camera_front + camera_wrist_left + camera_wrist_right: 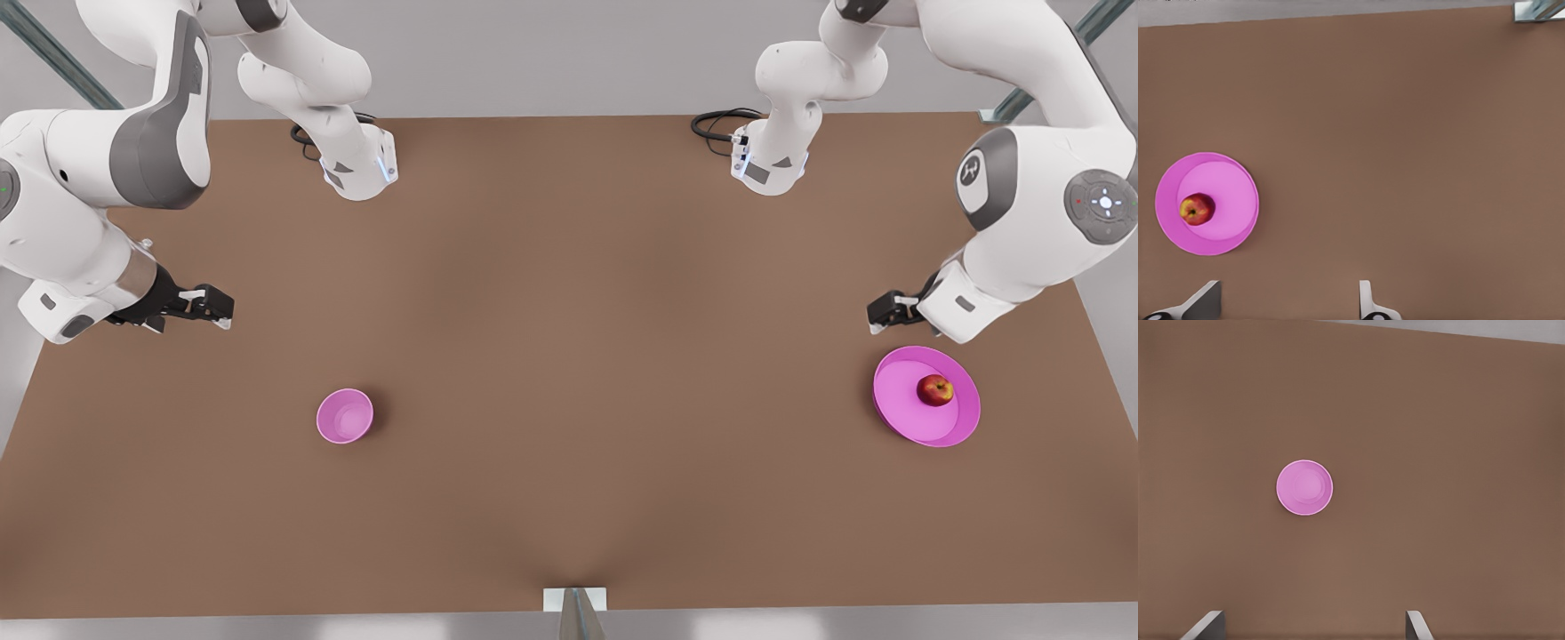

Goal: Use the left arm to pick up the apple from the plate, transfer it to the gripper of the right arm, and then use the right arm to place it into the bowl

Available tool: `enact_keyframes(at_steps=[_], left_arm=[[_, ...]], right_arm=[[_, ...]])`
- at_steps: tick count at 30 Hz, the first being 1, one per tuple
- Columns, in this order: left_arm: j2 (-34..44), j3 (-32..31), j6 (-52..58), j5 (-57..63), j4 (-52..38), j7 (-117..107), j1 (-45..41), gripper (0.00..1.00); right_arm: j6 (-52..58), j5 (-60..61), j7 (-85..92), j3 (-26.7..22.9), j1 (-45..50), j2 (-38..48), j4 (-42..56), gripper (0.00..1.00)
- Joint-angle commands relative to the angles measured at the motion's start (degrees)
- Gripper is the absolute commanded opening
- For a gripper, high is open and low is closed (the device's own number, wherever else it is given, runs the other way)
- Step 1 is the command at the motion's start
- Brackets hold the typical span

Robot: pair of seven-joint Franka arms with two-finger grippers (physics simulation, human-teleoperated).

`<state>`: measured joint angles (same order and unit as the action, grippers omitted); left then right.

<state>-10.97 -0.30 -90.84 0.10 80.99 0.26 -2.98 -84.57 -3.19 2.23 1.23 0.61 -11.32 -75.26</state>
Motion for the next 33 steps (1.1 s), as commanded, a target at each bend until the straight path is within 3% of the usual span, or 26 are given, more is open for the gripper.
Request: enact_keyframes(at_steps=[1,3,8,13,19,33], left_arm=[[-0.11,-0.05,-1.10,0.34,-0.05,3.26,-0.01,1.00],[-1.77,0.21,-2.41,0.07,0.04,3.43,0.96,1.00],[-6.52,0.30,-31.06,-0.19,16.92,15.38,12.99,1.00],[-12.76,0.30,-44.43,-5.64,20.87,34.44,21.08,1.00],[-19.79,0.30,-51.63,-7.13,20.96,38.67,24.25,1.00],[-25.33,0.48,-51.46,-6.70,23.42,41.84,26.80,1.00]], right_arm=[[0.02,0.03,0.32,0.00,-0.08,0.07,0.03,1.00],[0.02,0.03,0.32,0.00,-0.08,-0.02,0.03,1.00],[0.02,0.12,0.67,0.00,-0.17,-0.02,0.03,1.00],[0.02,0.12,0.58,0.00,-0.17,-0.11,0.03,1.00],[-0.33,0.11,0.49,0.00,-0.17,-0.11,0.03,1.00],[-0.95,0.12,0.58,0.00,-0.26,-0.29,0.03,1.00]])
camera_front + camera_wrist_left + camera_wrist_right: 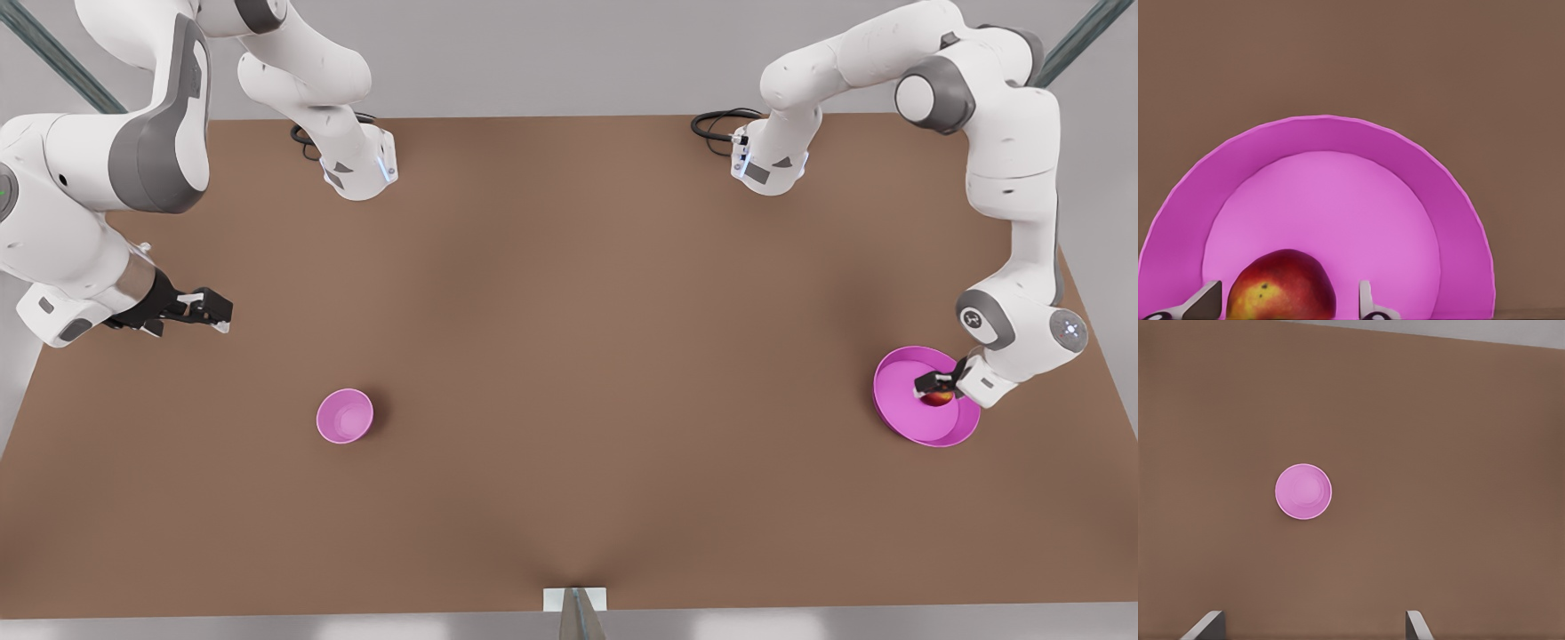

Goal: Use the left arm to pick up the apple from the plate, transfer it to the gripper of the right arm, and then use the right arm to place it into the bowl

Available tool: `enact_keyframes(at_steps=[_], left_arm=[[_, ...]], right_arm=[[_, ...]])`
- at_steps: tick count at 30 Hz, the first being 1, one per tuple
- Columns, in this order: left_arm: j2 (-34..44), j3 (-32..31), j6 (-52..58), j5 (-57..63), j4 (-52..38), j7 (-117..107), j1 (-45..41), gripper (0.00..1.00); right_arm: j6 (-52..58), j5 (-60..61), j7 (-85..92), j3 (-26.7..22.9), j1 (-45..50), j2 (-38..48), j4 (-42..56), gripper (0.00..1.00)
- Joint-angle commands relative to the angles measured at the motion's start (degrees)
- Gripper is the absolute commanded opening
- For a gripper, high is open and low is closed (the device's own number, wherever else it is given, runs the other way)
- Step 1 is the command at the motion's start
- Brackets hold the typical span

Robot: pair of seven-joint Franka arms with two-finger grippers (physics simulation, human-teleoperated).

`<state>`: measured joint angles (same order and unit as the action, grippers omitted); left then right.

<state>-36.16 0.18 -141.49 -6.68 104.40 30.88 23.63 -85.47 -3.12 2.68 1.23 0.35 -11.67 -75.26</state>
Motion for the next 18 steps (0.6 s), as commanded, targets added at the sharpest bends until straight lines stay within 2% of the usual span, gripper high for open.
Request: enact_keyframes(at_steps=[1,10,12,13,18], left_arm=[[-0.22,0.00,-0.80,0.09,0.01,11.22,0.19,1.00],[-0.49,0.09,-0.63,0.17,1.68,11.31,0.36,1.00],[-0.40,0.09,-0.63,0.17,1.68,11.31,0.36,0.88],[-0.40,0.09,-0.63,0.17,1.68,11.31,0.36,0.86],[-0.40,0.09,-0.63,0.17,1.59,12.63,0.27,0.84]], right_arm=[[-0.05,0.05,0.14,0.00,0.00,0.06,0.03,1.00],[-0.05,0.05,0.14,0.00,-0.08,0.06,0.03,1.00],[-0.05,0.05,0.14,0.00,-0.08,0.06,0.03,1.00],[-0.05,0.05,0.14,0.00,-0.08,0.06,0.03,1.00],[-0.05,0.05,0.22,0.00,-0.52,0.06,0.03,1.00]])
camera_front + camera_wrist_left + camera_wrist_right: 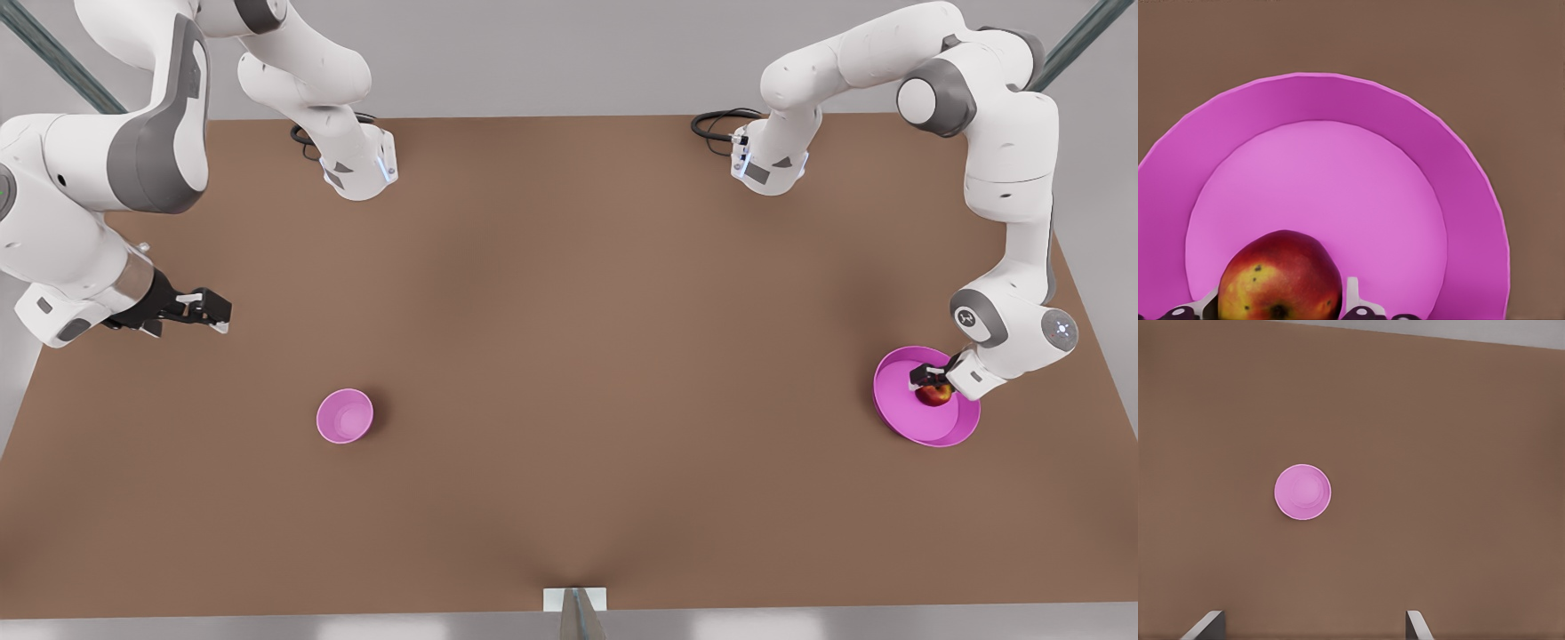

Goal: Use the left arm to pick up the apple from the plate, transfer it to the gripper of the right arm, and then use the right arm to place it into the bowl

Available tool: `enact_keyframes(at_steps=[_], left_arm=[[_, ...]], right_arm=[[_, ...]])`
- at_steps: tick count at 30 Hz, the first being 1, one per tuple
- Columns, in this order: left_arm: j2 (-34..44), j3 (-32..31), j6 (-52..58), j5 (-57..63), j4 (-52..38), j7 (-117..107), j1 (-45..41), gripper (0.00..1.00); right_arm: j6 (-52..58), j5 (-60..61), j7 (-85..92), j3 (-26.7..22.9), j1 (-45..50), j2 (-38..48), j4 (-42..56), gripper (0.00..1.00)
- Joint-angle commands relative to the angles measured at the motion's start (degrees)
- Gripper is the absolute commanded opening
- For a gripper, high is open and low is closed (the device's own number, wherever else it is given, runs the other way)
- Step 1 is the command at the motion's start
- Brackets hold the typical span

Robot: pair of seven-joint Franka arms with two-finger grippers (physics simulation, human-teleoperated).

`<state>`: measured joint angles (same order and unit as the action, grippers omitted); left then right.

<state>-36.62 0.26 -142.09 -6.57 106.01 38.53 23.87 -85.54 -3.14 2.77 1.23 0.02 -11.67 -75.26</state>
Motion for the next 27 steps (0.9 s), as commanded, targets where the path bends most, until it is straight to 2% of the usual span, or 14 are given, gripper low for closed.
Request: enact_keyframes(at_steps=[1,3,5,12,15,17,19,22,27], left_arm=[[0.06,0.00,-0.03,0.07,-0.19,4.89,-0.23,0.84],[0.06,0.00,-0.03,-0.02,-0.36,4.89,-0.32,0.84],[0.06,0.00,-0.03,-0.02,-0.36,4.89,-0.32,0.78],[-1.61,0.00,-0.47,-0.02,-0.72,4.89,-0.23,0.78],[0.75,-0.09,0.24,-0.02,-0.80,4.80,-0.58,0.73],[3.48,-0.44,5.50,-0.02,-3.26,4.80,-2.07,0.72],[5.15,-9.73,6.39,-1.33,-6.33,4.19,-2.25,0.72],[4.54,-23.46,6.48,-18.03,-8.27,3.22,-2.51,0.72],[1.29,-39.54,9.55,-29.55,-8.54,3.21,-3.66,0.70]], right_arm=[[0.02,-0.03,0.13,0.00,-0.20,0.07,0.03,1.00],[0.02,0.06,0.13,0.00,-0.20,0.07,0.03,1.00],[0.02,0.06,0.13,0.00,-0.20,0.07,0.03,1.00],[0.02,-0.03,0.04,0.17,0.06,0.07,0.03,1.00],[0.02,-0.03,0.13,0.08,-0.20,0.07,0.03,1.00],[0.02,-0.03,0.13,0.08,-0.20,0.07,0.03,1.00],[0.02,-0.03,0.13,0.08,-0.20,0.07,0.03,1.00],[0.02,-0.03,0.13,0.08,-0.20,0.06,0.03,1.00],[0.02,0.06,0.13,0.08,-0.29,-0.02,0.03,1.00]])
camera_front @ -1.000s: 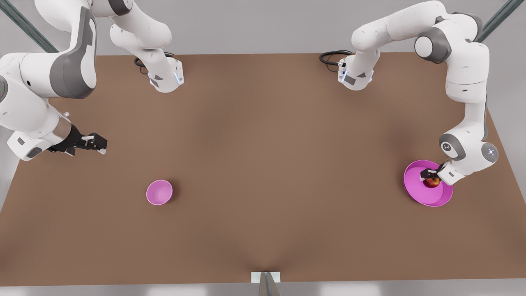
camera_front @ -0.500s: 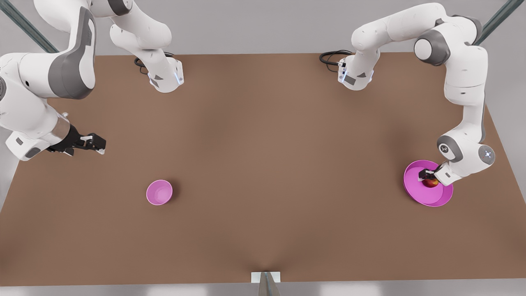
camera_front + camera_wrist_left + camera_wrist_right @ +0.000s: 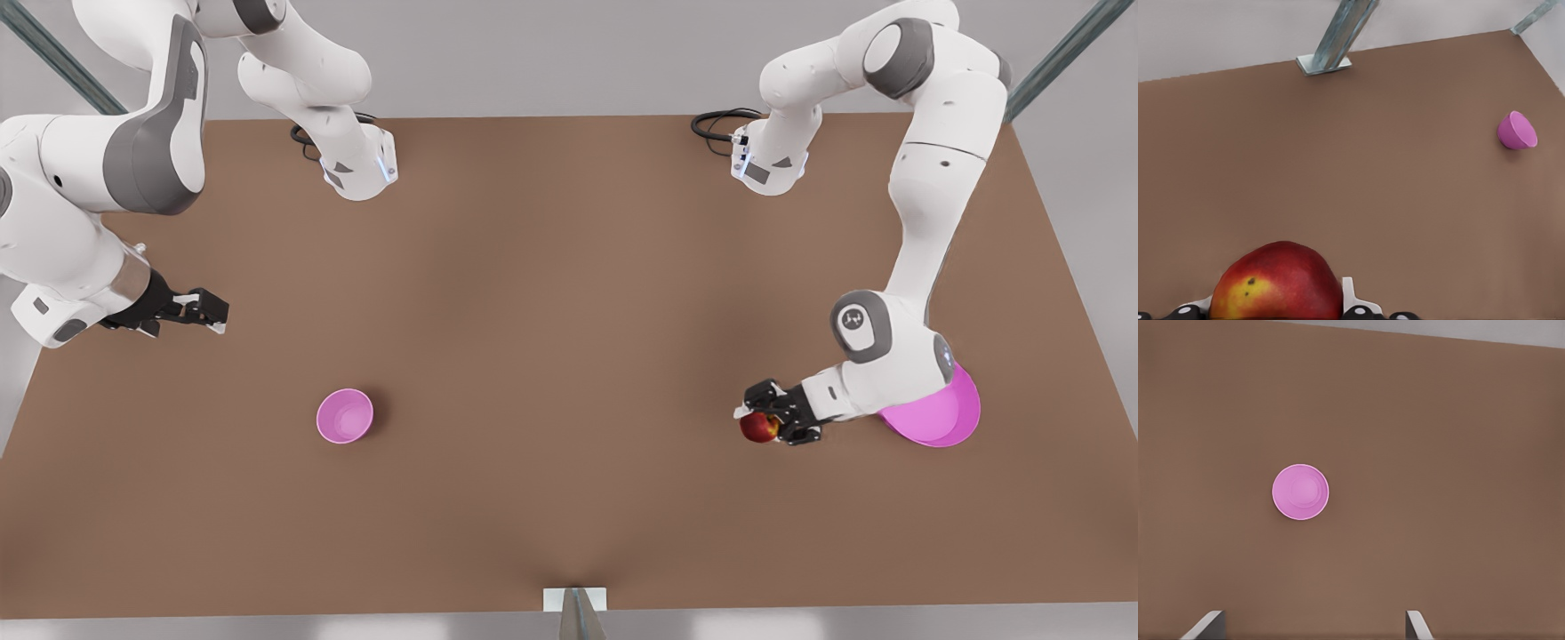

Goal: Use the left arm to pick up the apple from the plate, transfer it to the gripper of the right arm, and then use the right arm to place it into the bowl

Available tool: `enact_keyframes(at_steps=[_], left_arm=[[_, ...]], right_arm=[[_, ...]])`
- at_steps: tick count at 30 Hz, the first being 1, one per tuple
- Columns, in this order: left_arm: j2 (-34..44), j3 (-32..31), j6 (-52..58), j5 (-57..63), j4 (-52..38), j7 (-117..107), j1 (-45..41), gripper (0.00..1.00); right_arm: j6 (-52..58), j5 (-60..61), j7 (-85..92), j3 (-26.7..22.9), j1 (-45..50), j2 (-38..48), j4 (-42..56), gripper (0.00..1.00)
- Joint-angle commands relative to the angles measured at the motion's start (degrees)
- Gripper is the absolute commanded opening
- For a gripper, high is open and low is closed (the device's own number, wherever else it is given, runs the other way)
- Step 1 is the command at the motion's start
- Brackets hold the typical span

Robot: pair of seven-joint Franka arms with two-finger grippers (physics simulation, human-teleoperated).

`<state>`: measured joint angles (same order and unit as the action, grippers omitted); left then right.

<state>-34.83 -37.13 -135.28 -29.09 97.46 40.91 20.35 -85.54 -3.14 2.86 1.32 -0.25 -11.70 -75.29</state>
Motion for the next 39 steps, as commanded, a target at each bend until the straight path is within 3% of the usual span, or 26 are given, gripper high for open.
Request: enact_keyframes(at_steps=[1,2,5,9,12,15,16,18,22,29,32,39], left_arm=[[-1.64,-5.40,2.65,-8.95,-1.30,2.33,-1.71,0.70],[-3.22,-5.85,2.65,-9.75,-3.23,4.26,-4.69,0.70],[-11.05,-6.64,-4.47,-26.79,-13.70,26.14,-19.99,0.70],[-15.53,-6.73,-5.35,-39.98,-20.82,53.56,-25.45,0.70],[-20.27,-6.82,-5.43,-43.24,-24.16,72.73,-27.12,0.70],[-25.81,-4.45,-7.36,-43.15,-33.73,77.92,-32.56,0.70],[-27.93,-4.18,-8.42,-43.15,-37.43,79.59,-34.50,0.70],[-28.63,-3.39,-9.30,-43.24,-38.66,83.28,-34.94,0.70],[-28.98,-3.65,-10.27,-48.43,-38.66,95.50,-34.94,0.70],[-29.33,-3.65,-10.62,-49.74,-38.66,96.91,-36.17,0.70],[-29.33,-3.65,-11.06,-50.10,-38.66,96.91,-36.52,0.70],[-29.33,-3.65,-11.50,-50.54,-38.58,96.91,-36.96,0.70]], right_arm=[[0.02,0.07,0.04,0.00,0.08,0.10,0.06,1.00],[0.02,0.07,0.04,0.00,-0.01,0.02,0.06,1.00],[0.02,0.07,0.04,0.00,-0.01,0.10,-0.03,1.00],[0.29,0.59,-0.31,0.44,0.95,0.10,-0.03,1.00],[0.64,22.11,-3.82,0.44,0.78,-1.21,-0.38,1.00],[0.90,37.75,-3.92,0.00,-2.99,-5.43,-0.82,1.00],[0.90,48.03,-0.24,0.17,-7.30,-7.28,-4.67,1.00],[0.55,59.56,23.33,0.26,-12.93,-7.54,-16.99,1.00],[0.29,65.98,33.97,1.31,-11.79,-14.31,-15.24,1.00],[-8.76,67.30,29.75,2.46,-3.71,-22.13,-7.15,1.00],[-14.12,67.48,29.75,4.83,-2.21,-23.45,-7.06,1.00],[-21.86,68.71,29.48,4.92,5.88,-24.95,-7.94,1.00]])
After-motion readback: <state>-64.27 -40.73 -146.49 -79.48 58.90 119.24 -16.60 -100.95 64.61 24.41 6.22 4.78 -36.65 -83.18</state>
